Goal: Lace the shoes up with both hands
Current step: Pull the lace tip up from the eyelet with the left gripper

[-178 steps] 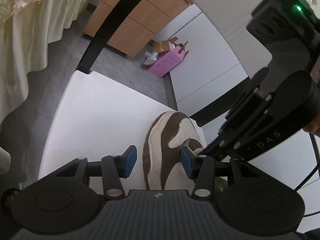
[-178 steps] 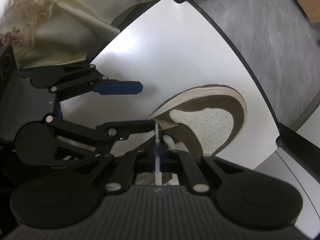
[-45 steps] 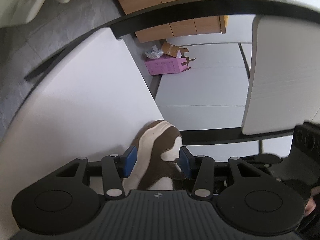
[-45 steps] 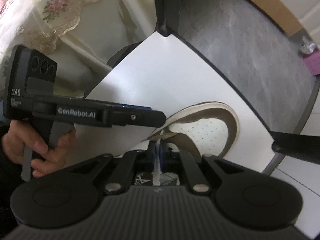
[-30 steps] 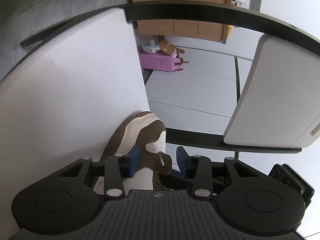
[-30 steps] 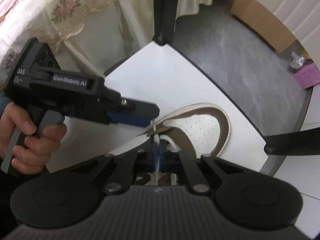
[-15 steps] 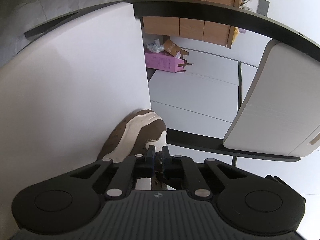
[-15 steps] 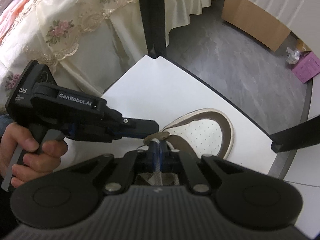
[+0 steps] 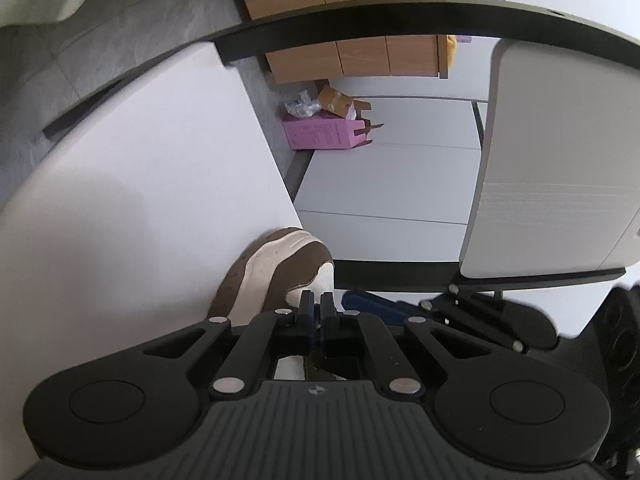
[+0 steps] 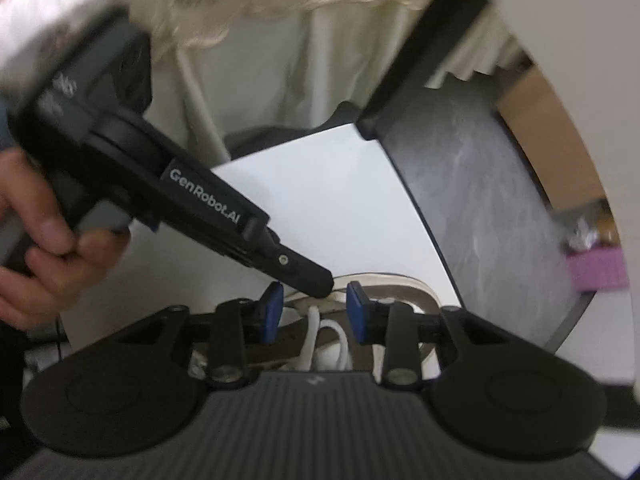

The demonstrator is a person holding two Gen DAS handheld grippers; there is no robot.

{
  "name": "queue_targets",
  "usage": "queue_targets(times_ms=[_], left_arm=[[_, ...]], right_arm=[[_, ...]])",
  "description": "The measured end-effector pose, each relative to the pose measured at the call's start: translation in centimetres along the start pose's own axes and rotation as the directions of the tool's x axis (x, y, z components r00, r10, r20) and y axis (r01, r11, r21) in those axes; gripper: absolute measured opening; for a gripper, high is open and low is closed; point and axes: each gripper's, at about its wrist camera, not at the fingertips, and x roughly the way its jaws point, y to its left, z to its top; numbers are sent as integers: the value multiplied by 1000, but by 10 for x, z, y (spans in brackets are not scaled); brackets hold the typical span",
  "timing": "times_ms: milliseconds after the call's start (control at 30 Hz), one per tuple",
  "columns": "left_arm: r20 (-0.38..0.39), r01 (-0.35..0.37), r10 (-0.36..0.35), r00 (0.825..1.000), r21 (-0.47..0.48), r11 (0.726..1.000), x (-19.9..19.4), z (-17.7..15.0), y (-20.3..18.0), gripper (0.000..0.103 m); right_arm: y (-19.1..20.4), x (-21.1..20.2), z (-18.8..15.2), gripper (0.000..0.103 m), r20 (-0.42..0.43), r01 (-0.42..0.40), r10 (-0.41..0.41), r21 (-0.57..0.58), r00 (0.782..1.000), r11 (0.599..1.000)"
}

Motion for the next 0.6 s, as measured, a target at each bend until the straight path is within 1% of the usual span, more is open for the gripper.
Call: queue_targets(times_ms=[67,167,267,300,400,467,567,600], left_arm=[[-2,1,-1,1000,-8,1000,-1,1,0,3],[-8,-10,10,1000,11,1000,0,2,-2,3],[-4,-18,18,1000,8,1000,-1,1,-2,3],[2,-25,25,1000,15,1000,-2,1,-4,2],[47,-41,39,998,36,999,-11,4,-9,2],[80,-49,45,996,44,998,-18,7,-12,2],[132,-62,55,990,54,997,-30,12,-16,2],[159,-72,62,985,57,996,-36,16,-18,2]], right_arm=[[2,3,7,34,-28,-4,3,-38,1000,999],[5,6,17,34,-66,-19,12,-96,998,995],[10,12,22,30,-101,-19,2,-166,995,986],[9,14,23,25,-119,-15,-6,-176,993,984],[4,15,22,24,-126,-24,7,-137,992,990],[6,15,19,21,-137,-28,7,-152,991,988],[5,16,13,21,-132,-26,8,-131,991,991],[5,15,11,21,-126,-23,7,-126,992,992]])
